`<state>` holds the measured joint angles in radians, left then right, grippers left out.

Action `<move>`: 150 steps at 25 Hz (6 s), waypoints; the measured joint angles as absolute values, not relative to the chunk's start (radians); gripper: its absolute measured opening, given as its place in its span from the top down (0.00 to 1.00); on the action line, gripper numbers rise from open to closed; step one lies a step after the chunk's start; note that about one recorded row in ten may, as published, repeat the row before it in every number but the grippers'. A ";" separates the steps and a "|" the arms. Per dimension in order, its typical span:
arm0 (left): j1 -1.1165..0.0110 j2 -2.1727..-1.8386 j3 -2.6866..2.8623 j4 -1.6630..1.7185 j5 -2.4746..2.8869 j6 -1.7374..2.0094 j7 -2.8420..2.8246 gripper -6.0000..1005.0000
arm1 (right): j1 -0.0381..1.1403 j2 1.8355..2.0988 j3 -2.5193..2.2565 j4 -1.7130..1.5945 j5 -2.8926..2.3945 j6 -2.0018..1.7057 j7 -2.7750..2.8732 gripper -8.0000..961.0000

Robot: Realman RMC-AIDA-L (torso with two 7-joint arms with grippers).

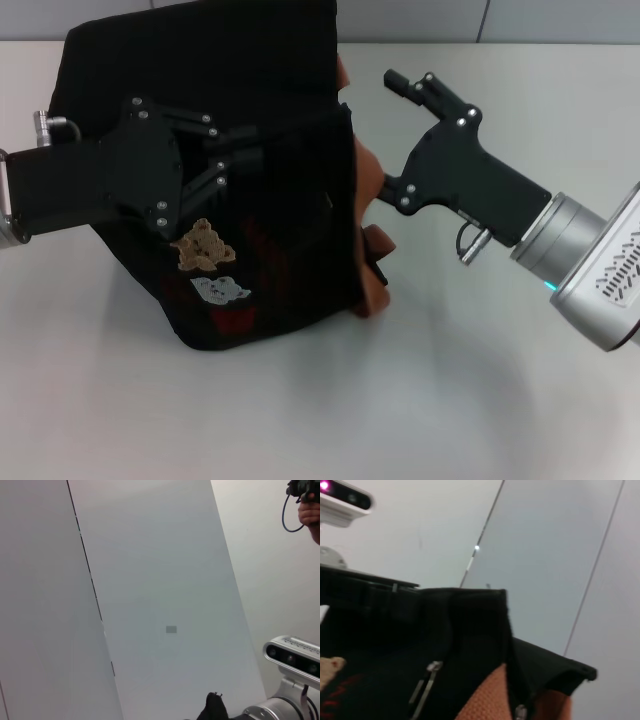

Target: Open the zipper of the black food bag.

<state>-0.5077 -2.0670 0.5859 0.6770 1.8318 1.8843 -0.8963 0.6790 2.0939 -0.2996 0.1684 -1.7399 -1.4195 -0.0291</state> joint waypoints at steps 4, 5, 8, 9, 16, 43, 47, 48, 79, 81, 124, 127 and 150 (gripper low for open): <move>-0.507 -2.066 0.585 0.673 1.832 1.884 -0.895 0.90 | 0.682 2.094 -0.288 0.164 -1.743 -1.411 -0.029 0.15; -0.507 -2.066 0.585 0.673 1.832 1.884 -0.895 0.90 | 0.685 2.094 -0.288 0.165 -1.744 -1.408 -0.029 0.15; -0.507 -2.066 0.584 0.673 1.833 1.884 -0.893 0.90 | 0.694 2.094 -0.291 0.171 -1.745 -1.401 -0.030 0.15; -0.507 -2.066 0.583 0.673 1.833 1.884 -0.893 0.90 | 0.697 2.094 -0.295 0.175 -1.745 -1.399 -0.031 0.15; -0.511 -2.067 0.580 0.671 1.835 1.883 -0.886 0.90 | 0.695 2.094 -0.256 0.249 -1.742 -1.384 -0.198 0.15; -0.512 -2.066 0.580 0.644 1.833 1.882 -0.868 0.90 | 0.695 2.094 -0.185 0.290 -1.792 -1.367 -0.267 0.47; -0.511 -2.066 0.581 0.644 1.833 1.882 -0.868 0.90 | 0.698 2.094 -0.188 0.290 -1.802 -1.364 -0.267 0.65; -0.511 -2.066 0.581 0.644 1.833 1.882 -0.868 0.90 | 0.699 2.094 -0.188 0.290 -1.802 -1.364 -0.267 0.69; -0.411 -2.054 0.577 0.633 1.685 1.881 -0.855 0.90 | 0.672 2.094 -0.166 0.250 -1.834 -1.253 -0.282 0.99; -0.393 -2.050 0.577 0.630 1.656 1.879 -0.853 0.90 | 0.662 2.094 -0.152 0.241 -1.834 -1.241 -0.281 0.99; -0.404 -2.078 0.342 -0.024 1.612 1.545 -0.623 0.80 | 0.557 2.088 0.224 0.144 -1.836 -1.368 0.174 0.32; -0.413 -2.075 0.368 -0.025 1.612 1.605 -0.640 0.72 | 0.547 2.088 0.226 0.144 -1.836 -1.373 0.177 0.24; -0.305 -1.990 0.563 0.487 1.925 1.976 -0.980 0.18 | 0.551 2.046 -0.518 -0.367 -2.091 -1.974 0.843 0.14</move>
<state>-0.3052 -1.9901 0.5625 0.4866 1.9250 1.9760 -0.9799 0.5514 2.0461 -0.5180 -0.3674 -2.0908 -1.9735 0.8434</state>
